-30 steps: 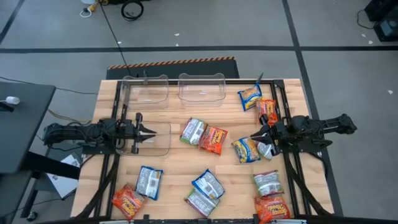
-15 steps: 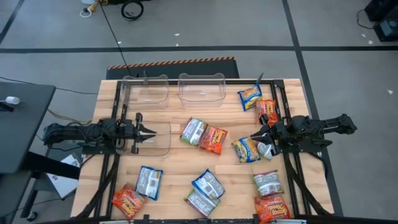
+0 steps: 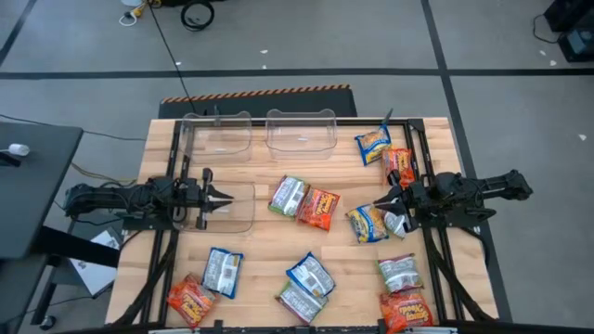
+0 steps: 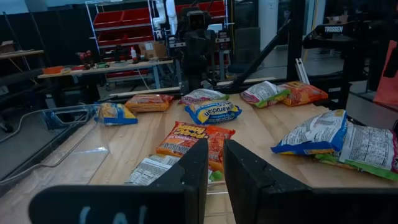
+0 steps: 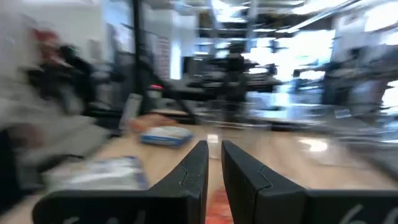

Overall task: Sort Maruchan noodles
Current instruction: Put the blue noodle pack into the right transparent bin

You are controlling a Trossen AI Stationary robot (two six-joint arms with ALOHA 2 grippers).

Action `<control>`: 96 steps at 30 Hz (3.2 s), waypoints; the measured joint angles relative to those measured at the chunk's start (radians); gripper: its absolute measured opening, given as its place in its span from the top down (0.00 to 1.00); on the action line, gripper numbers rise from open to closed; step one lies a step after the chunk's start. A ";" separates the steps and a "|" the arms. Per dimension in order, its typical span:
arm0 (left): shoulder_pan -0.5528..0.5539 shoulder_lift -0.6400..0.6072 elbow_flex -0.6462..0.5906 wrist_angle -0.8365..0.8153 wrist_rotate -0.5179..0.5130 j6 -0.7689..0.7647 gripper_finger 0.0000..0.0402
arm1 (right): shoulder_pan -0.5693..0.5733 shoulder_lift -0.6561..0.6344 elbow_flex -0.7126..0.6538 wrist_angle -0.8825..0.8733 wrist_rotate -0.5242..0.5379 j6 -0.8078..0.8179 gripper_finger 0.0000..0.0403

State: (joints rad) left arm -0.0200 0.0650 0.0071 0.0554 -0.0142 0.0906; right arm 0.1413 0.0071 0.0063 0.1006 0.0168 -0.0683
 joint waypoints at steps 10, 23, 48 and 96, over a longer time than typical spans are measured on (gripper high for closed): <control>0.000 0.000 0.000 0.000 0.000 0.000 0.86 | -0.002 0.000 0.000 0.003 0.167 -0.142 0.87; 0.000 0.000 0.000 0.000 0.000 0.000 0.86 | -0.020 0.021 0.002 0.233 0.318 0.205 0.87; 0.000 0.000 0.000 0.000 0.000 0.000 0.86 | 0.066 0.873 0.740 -0.522 0.185 0.514 0.87; 0.000 0.000 0.000 0.000 0.000 0.000 0.86 | 0.005 1.397 1.038 -0.698 -0.404 0.468 0.87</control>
State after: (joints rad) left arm -0.0200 0.0654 0.0071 0.0551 -0.0139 0.0906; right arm 0.1463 1.4036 1.0447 -0.5972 -0.3869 0.4001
